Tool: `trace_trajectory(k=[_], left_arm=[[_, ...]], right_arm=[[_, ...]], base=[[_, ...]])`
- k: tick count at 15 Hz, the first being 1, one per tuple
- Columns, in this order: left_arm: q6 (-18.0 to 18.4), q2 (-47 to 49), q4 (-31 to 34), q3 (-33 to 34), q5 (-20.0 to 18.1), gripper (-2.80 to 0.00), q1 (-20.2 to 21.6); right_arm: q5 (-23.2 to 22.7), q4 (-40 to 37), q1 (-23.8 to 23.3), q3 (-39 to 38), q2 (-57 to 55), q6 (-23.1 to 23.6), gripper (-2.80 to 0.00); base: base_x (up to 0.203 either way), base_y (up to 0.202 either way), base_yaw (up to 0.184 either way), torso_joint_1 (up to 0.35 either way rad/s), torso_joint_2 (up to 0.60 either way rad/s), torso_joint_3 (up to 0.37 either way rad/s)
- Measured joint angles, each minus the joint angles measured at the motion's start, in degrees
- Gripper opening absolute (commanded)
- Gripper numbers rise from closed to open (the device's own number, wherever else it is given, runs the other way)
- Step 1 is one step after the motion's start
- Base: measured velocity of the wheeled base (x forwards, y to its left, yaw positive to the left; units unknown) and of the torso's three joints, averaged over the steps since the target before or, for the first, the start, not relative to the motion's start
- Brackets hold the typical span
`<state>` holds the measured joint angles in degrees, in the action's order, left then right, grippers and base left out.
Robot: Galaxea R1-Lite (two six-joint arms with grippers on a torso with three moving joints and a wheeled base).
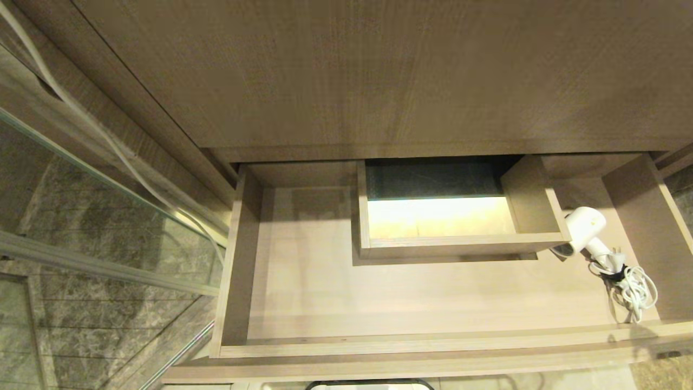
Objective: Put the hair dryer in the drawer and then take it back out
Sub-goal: Close the drawer
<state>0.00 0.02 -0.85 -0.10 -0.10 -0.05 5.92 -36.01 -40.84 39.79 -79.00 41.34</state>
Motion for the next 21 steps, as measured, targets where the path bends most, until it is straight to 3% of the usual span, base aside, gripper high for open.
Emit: trace_trajectory(k=[5,13,21], left_arm=[[0.0,0.0,0.0,0.0,0.0,-2.8,0.0],[0.0,0.0,0.0,0.0,0.0,-2.8,0.0],[0.0,0.0,0.0,0.0,0.0,-2.8,0.0]], right_arm=[[-3.6,11.6,1.0,1.1,-6.3,0.0,-2.8],[-3.6,13.5,1.6,5.7,-14.8,0.1,-2.8],[-4.3,22.6,3.4,9.5,-19.2,-0.3,-2.8]], base=[[0.0,0.0,0.0,0.0,0.0,0.0],[0.0,0.0,0.0,0.0,0.0,0.0],[0.0,0.0,0.0,0.0,0.0,0.0]])
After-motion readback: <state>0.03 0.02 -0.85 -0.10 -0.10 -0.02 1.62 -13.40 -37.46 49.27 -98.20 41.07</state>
